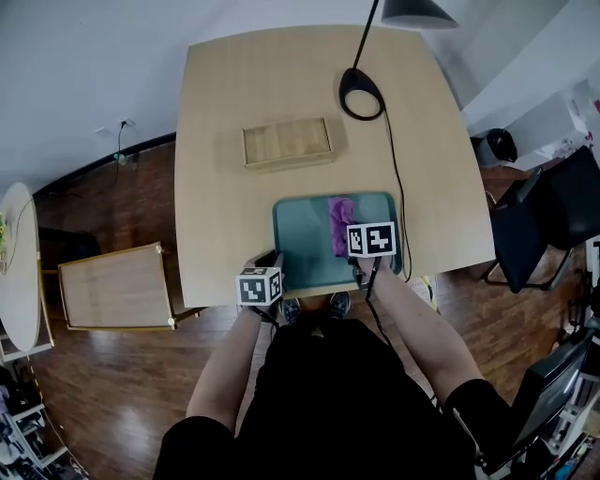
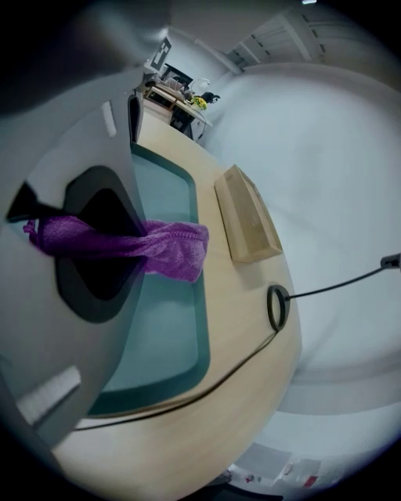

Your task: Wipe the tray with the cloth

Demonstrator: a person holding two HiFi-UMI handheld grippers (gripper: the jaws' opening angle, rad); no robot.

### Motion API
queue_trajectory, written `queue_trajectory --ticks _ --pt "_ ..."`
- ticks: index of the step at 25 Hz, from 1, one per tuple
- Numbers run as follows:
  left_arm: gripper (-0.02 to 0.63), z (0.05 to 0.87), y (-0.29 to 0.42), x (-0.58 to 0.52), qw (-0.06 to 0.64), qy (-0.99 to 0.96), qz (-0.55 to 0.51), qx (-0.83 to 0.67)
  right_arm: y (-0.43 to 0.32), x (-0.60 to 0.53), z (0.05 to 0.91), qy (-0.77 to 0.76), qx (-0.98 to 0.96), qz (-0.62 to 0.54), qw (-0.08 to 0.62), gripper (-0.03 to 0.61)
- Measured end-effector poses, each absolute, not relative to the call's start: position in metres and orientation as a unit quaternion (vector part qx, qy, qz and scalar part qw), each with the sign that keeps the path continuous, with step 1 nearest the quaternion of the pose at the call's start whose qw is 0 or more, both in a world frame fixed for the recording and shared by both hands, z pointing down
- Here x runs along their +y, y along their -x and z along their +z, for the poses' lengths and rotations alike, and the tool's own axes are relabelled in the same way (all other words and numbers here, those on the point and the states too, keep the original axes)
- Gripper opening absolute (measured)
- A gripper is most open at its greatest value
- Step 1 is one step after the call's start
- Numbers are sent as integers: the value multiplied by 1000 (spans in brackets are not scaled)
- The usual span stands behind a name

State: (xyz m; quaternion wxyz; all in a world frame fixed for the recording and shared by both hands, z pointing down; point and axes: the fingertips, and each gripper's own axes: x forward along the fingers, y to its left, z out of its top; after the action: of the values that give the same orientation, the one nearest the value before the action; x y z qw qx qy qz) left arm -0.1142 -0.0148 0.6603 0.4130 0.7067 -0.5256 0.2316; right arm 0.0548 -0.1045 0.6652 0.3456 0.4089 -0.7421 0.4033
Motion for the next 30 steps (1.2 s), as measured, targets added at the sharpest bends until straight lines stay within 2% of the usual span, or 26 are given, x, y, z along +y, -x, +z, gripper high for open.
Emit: queue_trajectory --ticks 11,16,18,24,27,30 --pt "69 658 110 -14 429 -706 223 -518 71 -66 663 -307 -790 385 365 57" --pt "71 653 109 -16 437 -715 207 -504 97 -60 663 -282 -802 361 384 57" --pt "111 646 115 -15 440 -722 174 -504 97 -58 664 -278 -804 351 392 57" --pt "118 640 126 12 444 -723 163 -503 81 -69 659 -291 -814 362 350 57" --pt "126 643 121 19 443 -734 171 -486 34 -76 649 -330 -812 350 330 57" --pt "126 649 117 22 456 -736 179 -467 -46 -89 642 -382 -794 345 325 57"
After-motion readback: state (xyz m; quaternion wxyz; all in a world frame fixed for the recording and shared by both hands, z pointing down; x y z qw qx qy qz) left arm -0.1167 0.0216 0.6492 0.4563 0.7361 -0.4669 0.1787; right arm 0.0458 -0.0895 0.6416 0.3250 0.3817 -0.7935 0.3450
